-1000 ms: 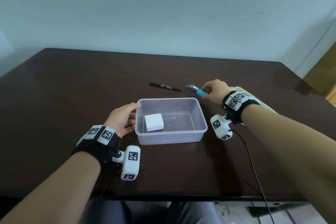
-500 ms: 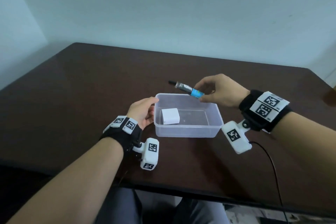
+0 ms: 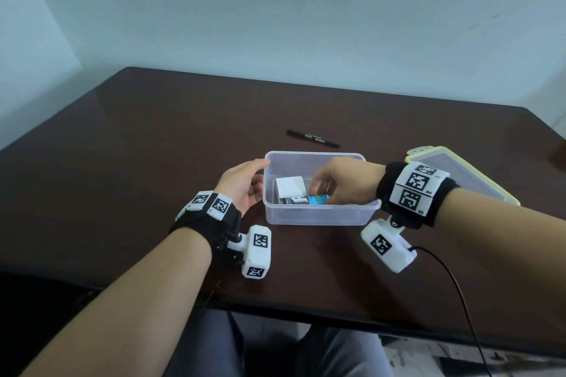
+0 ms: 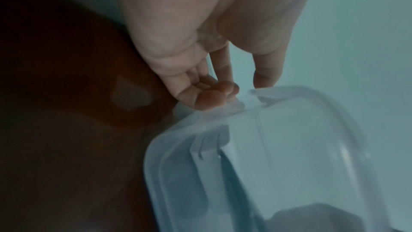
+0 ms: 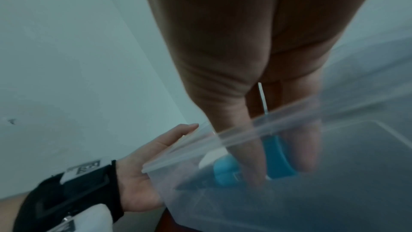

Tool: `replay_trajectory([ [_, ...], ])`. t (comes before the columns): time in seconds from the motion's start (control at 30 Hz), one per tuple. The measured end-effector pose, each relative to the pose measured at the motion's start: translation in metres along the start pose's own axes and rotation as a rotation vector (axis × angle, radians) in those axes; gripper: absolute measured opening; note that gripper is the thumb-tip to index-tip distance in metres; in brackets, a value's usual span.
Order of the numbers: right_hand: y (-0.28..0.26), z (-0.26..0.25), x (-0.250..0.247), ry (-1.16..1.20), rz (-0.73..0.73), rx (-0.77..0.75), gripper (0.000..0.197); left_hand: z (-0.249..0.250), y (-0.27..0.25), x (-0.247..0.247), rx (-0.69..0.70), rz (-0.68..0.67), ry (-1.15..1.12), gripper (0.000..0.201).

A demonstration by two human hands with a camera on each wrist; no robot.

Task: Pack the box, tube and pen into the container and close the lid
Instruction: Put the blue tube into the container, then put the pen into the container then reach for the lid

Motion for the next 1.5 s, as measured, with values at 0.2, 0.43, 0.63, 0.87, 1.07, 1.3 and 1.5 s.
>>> replay_trajectory([
  [0.2, 0.011, 0.005, 0.009, 0.017, -0.055, 0.029, 0.025, -0.002, 0.001, -0.001, 0.029, -0.023, 0.016, 0.03],
  [0.43, 0.013, 0.01, 0.01, 0.066, -0.072, 0.02, 0.021, -0.002, 0.0, 0.0, 0.086, -0.035, 0.026, 0.036],
  [0.63, 0.007, 0.011, -0.024, 0.101, 0.032, 0.018, 0.018, -0.002, -0.002, 0.0, 0.094, -0.043, 0.01, 0.035],
  [0.87, 0.027, 0.036, -0.122, 0.18, 0.269, 0.162, 0.023, 0.0, -0.002, 0.002, 0.122, 0.008, 0.034, 0.024],
  [1.07, 0.076, 0.053, -0.114, 0.086, 0.171, 0.288, 0.022, 0.0, -0.002, 0.001, 0.116, -0.006, 0.038, 0.023],
  [1.3, 0.108, 0.068, -0.083, -0.028, -0.021, 0.376, 0.026, -0.002, 0.003, -0.002, 0.139, -0.044, 0.024, 0.021],
  [1.5, 0.122, 0.076, -0.07, -0.112, -0.123, 0.341, 0.011, -0.003, 0.006, -0.004, 0.142, -0.057, 0.001, 0.018],
])
Point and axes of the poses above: each hand's wrist, its own y-axis towards the middle knuckle, its own x-axis out of the palm, z = x × y, the point moved 4 cm from there along y, towards the middle knuckle
